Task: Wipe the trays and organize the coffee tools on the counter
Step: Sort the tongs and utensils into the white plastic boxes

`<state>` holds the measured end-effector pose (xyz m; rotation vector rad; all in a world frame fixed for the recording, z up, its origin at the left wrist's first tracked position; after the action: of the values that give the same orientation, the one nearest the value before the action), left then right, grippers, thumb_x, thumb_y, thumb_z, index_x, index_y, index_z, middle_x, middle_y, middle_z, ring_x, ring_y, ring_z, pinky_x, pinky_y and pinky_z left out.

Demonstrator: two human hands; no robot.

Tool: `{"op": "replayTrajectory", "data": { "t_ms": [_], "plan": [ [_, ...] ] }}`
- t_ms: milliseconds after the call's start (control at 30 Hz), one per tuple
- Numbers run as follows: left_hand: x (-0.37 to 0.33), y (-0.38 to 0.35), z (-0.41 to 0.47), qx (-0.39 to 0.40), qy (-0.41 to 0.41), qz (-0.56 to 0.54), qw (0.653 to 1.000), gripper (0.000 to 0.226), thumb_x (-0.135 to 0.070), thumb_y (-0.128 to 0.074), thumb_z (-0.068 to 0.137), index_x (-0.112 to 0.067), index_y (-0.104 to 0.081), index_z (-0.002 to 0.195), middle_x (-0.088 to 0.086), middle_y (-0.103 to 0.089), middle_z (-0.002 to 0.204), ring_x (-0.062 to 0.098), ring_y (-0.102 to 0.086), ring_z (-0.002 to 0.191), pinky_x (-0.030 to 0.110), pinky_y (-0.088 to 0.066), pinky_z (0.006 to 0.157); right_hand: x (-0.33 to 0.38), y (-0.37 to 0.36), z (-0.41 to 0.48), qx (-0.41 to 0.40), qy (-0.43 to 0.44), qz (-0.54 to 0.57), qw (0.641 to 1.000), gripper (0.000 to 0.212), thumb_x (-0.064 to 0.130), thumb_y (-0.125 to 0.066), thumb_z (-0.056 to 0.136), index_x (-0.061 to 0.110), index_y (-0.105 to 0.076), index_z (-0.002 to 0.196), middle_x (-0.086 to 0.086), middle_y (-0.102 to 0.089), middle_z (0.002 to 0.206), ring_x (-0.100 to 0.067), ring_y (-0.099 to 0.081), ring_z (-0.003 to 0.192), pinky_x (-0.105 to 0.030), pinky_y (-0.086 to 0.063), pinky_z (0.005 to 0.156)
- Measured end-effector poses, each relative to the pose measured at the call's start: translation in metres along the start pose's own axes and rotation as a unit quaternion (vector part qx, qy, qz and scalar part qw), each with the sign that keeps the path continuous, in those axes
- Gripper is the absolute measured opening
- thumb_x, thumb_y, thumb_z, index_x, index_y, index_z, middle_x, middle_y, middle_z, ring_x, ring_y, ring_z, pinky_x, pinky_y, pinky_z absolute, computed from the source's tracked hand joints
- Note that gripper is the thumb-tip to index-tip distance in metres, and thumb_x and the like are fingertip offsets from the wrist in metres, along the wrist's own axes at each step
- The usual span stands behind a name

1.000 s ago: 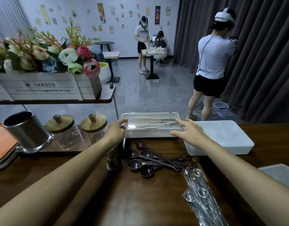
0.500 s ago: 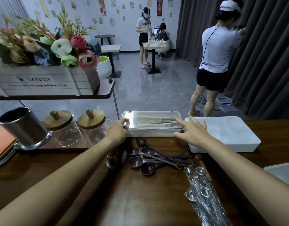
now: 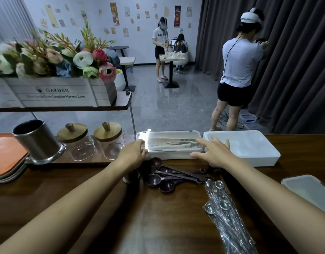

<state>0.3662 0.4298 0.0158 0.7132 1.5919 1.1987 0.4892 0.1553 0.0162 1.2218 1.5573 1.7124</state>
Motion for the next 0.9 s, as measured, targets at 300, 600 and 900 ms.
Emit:
{"op": "replayTrajectory", "data": {
  "t_ms": [300, 600, 900],
  "plan": [
    [-0.006, -0.001, -0.029, 0.028, 0.001, 0.027, 0.999, 0.058, -0.039, -0.047, 0.103, -0.021, -0.032, 0.156, 0.020, -0.025, 0.161, 0.038, -0.045, 0.138, 0.043, -0.040, 0.106, 0.009, 0.001, -0.024, 0.013, -0.007, 0.010, 1.000, 0.094, 0.078, -0.051, 0.084, 0.040, -0.010, 0.159, 0.002, -0.026, 0.165, -0.036, 0.002, 0.154, -0.068, -0.002, 0.116],
    [-0.084, 0.009, -0.086, -0.038, -0.169, -0.080, 0.982, 0.058, -0.034, -0.056, 0.102, -0.026, -0.036, 0.156, 0.005, -0.023, 0.167, 0.027, -0.031, 0.150, 0.041, -0.033, 0.114, -0.042, 0.044, -0.110, -0.038, -0.095, 0.040, 0.994, 0.069, 0.060, -0.054, 0.095, 0.033, -0.034, 0.156, 0.000, -0.027, 0.165, -0.025, -0.007, 0.155, -0.054, -0.015, 0.122],
    [-0.228, -0.043, -0.145, 0.094, -0.322, -0.151, 0.930, 0.060, -0.037, -0.060, 0.100, -0.028, -0.039, 0.155, -0.002, -0.061, 0.135, 0.020, -0.059, 0.122, 0.036, -0.046, 0.105, -0.132, 0.070, -0.268, -0.080, -0.238, 0.071, 0.965, 0.071, 0.058, -0.056, 0.095, 0.032, -0.032, 0.157, -0.003, -0.027, 0.164, -0.028, -0.021, 0.152, -0.047, -0.021, 0.119]
  ]
}}
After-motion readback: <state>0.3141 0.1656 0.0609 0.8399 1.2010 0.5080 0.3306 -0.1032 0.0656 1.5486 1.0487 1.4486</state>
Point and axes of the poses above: each hand's wrist, its own z-axis towards the middle knuckle, its own y-axis out of the back of the hand, x = y × z, the point moved 9 cm from there along z, towards the middle knuckle
